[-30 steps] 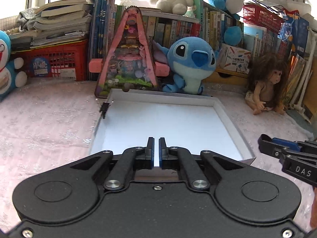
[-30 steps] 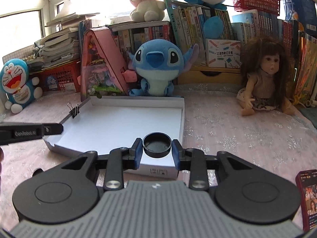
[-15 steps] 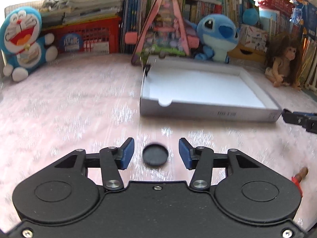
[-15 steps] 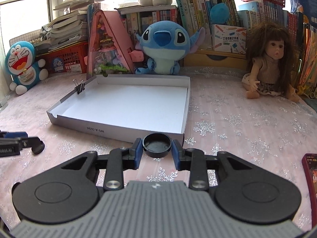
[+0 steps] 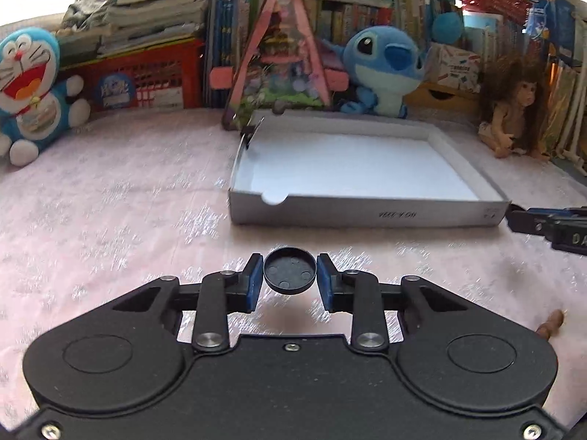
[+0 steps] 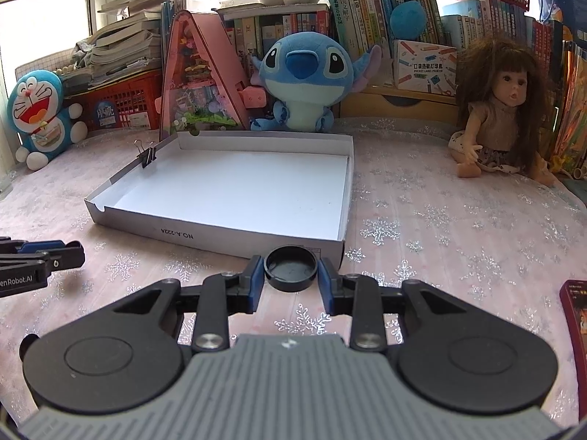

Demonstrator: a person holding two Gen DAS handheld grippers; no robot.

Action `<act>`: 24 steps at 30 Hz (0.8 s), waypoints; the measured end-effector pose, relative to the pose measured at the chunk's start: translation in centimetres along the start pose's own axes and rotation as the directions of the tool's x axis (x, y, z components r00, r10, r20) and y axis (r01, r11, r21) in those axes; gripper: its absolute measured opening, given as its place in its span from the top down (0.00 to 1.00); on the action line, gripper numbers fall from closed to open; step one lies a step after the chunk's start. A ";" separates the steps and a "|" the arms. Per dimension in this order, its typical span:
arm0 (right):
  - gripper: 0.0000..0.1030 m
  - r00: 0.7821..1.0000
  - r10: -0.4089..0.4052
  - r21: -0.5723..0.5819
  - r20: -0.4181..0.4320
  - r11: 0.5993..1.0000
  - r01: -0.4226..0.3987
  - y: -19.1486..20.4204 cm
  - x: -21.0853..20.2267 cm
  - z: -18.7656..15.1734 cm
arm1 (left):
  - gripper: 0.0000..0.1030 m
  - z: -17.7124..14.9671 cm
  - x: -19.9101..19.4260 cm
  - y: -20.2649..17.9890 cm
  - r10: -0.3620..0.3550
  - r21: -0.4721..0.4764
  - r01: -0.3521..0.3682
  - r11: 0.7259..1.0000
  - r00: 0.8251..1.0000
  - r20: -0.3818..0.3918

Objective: Organize rigid objects
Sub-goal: 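Carry the held black lids with both tools over the white tray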

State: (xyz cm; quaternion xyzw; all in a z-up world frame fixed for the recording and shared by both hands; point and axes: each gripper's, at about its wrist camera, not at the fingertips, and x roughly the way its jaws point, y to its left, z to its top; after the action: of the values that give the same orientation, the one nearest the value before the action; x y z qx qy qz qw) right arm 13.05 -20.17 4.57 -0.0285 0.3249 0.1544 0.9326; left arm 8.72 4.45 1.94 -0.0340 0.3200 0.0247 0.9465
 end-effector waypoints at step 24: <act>0.64 1.000 -0.023 0.014 0.019 1.000 0.022 -0.1 6.1 6.6 | 0.71 10.6 8.8 -5.8 -0.015 -0.018 0.016 1.000 1.000 0.021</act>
State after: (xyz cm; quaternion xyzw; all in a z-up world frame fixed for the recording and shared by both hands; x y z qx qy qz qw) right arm 21.47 -17.60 6.00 -0.0244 0.3168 0.1420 0.9375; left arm 22.47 -0.29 5.30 -0.0446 0.3095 0.0206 0.9496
